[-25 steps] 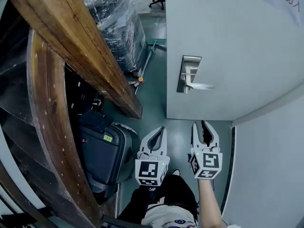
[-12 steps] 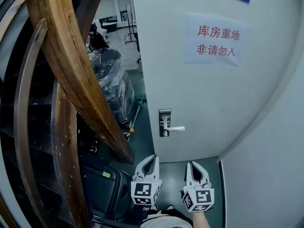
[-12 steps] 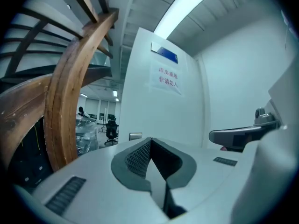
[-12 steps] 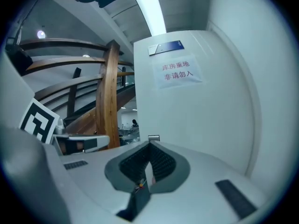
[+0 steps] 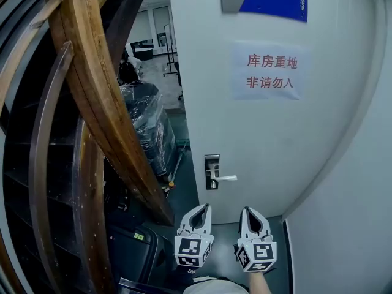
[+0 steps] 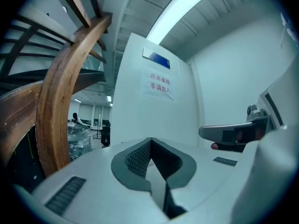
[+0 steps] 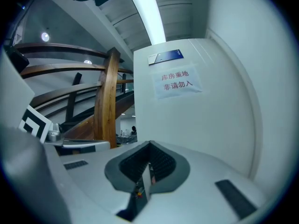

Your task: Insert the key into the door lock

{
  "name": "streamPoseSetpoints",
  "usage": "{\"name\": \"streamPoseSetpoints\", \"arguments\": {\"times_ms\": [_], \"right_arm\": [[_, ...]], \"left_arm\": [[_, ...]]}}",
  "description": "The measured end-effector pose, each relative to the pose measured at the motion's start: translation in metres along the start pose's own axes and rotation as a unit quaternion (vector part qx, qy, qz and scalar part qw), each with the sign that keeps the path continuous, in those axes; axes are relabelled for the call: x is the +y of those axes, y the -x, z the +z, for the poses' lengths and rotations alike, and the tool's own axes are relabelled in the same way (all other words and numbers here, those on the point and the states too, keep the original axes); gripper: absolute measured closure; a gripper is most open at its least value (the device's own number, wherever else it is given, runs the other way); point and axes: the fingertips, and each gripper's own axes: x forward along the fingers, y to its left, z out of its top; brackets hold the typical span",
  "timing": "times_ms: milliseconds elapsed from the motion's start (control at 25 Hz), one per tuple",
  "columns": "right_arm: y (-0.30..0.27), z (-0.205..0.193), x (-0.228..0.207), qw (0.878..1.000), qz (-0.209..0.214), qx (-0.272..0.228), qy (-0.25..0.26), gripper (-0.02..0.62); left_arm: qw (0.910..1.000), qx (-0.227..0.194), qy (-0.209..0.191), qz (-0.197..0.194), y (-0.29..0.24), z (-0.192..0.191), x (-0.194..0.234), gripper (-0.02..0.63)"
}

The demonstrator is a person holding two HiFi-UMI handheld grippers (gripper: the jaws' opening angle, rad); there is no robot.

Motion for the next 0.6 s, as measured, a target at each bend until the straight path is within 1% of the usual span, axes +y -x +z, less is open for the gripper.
{"name": "streamPoseSetpoints", "arguments": {"times_ms": [600], "right_arm": [[-0.011, -0.003, 0.003, 1.0, 0.018, 0.004, 0.0, 0.589]], "left_arm": [[1.0, 0.002, -0.006, -0.001, -0.007, -0.001, 0.0, 0.603]]}}
